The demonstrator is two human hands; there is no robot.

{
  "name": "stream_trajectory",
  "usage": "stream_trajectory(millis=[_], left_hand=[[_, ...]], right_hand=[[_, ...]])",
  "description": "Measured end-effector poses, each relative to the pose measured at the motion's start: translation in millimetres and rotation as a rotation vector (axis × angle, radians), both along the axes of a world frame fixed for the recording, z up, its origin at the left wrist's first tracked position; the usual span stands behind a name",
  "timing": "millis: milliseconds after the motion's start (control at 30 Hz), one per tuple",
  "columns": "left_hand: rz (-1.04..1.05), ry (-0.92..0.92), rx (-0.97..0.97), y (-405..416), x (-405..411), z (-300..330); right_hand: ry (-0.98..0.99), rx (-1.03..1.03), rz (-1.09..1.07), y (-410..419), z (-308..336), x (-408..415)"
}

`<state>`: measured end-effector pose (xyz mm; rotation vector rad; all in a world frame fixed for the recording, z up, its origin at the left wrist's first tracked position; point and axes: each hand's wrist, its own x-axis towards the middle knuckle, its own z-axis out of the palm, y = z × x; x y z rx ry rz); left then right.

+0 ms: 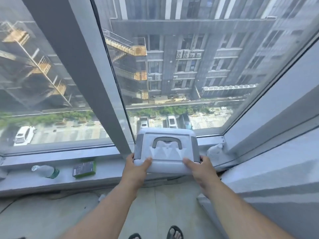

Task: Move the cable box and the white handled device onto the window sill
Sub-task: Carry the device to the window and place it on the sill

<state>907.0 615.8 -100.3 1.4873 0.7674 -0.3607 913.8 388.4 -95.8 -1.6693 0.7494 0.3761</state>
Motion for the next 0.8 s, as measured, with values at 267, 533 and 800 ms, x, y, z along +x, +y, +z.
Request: stream_trajectory(millis=[267, 533, 800], left_hand=[[0.01, 0.063, -0.021, 11.2, 81.5, -149.0], [0.027, 0.124, 0.03, 22.9, 94.4, -244.5], [-0.092, 0.156, 0.099, 18.7, 72.9, -274.1]], right_hand=[[0.05, 0.035, -0.022, 6.1, -155.1, 90.3], [0.098, 0.019, 0.024, 18.0, -245.1, 110.0], [0.118, 0.014, 0.02, 13.8, -285.8, 79.5]])
